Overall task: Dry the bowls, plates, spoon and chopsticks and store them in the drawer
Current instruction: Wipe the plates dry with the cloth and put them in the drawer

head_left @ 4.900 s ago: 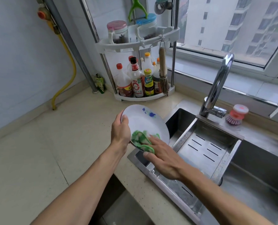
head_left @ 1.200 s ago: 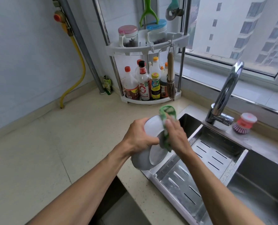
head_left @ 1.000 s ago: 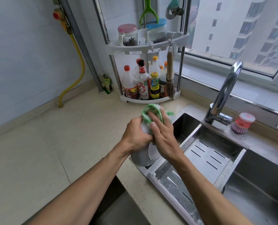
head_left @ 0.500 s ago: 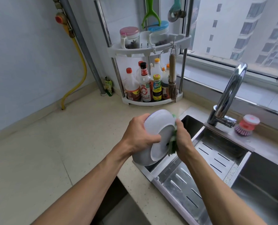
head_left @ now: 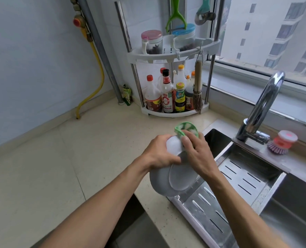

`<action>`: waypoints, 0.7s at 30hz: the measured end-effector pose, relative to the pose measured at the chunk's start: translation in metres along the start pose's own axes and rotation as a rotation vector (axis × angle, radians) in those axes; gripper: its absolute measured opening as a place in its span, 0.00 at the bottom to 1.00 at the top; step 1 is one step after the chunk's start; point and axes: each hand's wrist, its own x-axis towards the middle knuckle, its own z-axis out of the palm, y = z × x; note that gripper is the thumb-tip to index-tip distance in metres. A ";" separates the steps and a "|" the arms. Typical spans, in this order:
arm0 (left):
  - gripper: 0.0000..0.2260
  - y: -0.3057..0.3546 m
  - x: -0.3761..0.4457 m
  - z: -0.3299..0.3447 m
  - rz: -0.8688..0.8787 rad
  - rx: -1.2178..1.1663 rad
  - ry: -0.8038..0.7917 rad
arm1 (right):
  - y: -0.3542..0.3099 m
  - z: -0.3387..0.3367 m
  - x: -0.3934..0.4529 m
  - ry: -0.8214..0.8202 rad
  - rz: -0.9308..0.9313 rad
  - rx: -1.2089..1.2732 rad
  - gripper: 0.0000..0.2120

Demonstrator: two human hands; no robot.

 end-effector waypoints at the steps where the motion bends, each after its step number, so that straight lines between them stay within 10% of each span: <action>1: 0.24 -0.001 0.000 0.003 0.004 -0.017 0.020 | 0.003 0.006 -0.006 0.009 -0.045 -0.029 0.19; 7: 0.21 -0.003 -0.006 0.012 0.077 0.020 0.122 | 0.015 -0.005 0.001 -0.029 0.256 0.254 0.22; 12: 0.21 0.000 -0.006 0.009 0.072 -0.066 0.200 | -0.004 0.012 -0.013 -0.086 0.011 0.140 0.22; 16: 0.24 0.001 -0.017 0.009 0.135 0.022 0.158 | 0.008 -0.001 -0.002 0.005 0.348 0.402 0.26; 21: 0.23 0.005 -0.015 0.007 0.113 0.052 0.184 | -0.006 0.008 -0.015 -0.051 0.088 0.234 0.21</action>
